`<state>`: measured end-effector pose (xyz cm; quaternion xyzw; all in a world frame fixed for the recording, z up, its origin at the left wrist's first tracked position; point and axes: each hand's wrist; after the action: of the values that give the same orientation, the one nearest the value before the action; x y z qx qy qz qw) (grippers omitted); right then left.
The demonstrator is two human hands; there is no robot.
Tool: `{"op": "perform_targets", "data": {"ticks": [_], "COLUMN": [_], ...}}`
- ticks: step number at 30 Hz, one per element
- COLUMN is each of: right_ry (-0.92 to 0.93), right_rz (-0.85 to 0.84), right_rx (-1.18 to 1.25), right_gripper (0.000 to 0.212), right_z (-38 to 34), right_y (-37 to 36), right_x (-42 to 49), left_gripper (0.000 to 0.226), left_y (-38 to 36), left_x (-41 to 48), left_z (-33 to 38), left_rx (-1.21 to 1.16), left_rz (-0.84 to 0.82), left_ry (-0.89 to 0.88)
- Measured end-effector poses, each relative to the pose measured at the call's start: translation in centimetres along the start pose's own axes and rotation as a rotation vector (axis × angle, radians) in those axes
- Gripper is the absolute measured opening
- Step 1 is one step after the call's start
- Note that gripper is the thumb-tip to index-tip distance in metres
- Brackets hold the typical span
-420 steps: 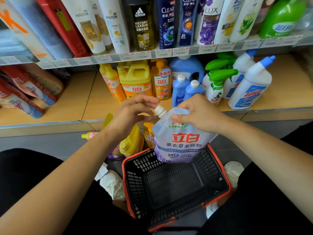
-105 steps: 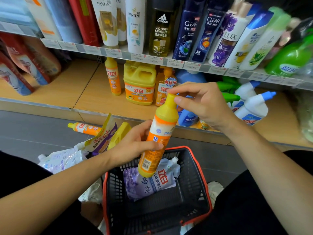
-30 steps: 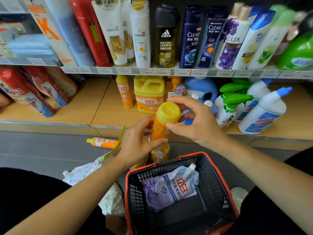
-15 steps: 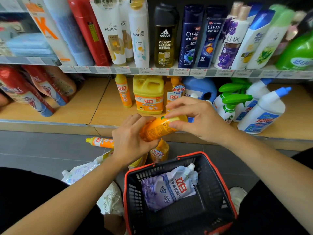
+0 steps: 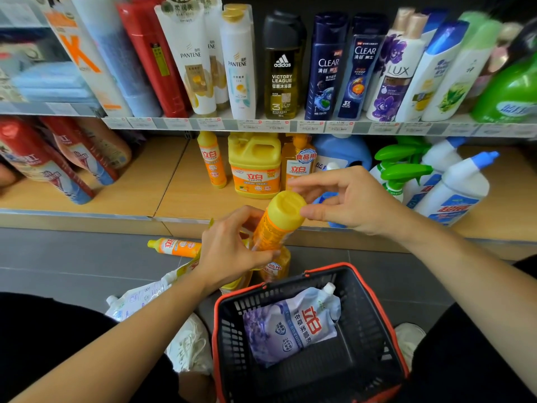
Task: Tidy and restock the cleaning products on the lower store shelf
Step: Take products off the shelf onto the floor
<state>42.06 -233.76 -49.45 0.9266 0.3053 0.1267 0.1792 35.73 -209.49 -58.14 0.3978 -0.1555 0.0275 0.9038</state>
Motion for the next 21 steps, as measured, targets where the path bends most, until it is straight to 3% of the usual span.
{"op": "perform_targets", "data": {"ticks": [10, 16, 21], "right_ry": [0.046, 0.015, 0.093], "right_rz": [0.127, 0.130, 0.056], "right_rx": [0.005, 0.121, 0.102], "right_gripper": [0.039, 0.002, 0.024], "right_z": [0.6, 0.7, 0.6], "right_y": [-2.4, -2.0, -1.8], "right_x": [0.3, 0.5, 0.3], "left_gripper": [0.056, 0.057, 0.054], "left_y": [-0.4, -0.1, 0.3], "left_x": [-0.3, -0.2, 0.2], "left_z": [0.2, 0.1, 0.2], "left_rx": [0.022, -0.071, -0.199], "left_rz": [-0.007, -0.048, -0.064], "left_ry": [-0.058, -0.007, 0.066]}}
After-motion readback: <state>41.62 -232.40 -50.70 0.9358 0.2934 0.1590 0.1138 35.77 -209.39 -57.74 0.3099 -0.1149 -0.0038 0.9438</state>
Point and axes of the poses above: each hand's wrist, its own x-axis towards the middle knuckle, its own y-axis out of the back of the hand, z = x × y, and after that the axes turned 1 degree about -z, right-handed
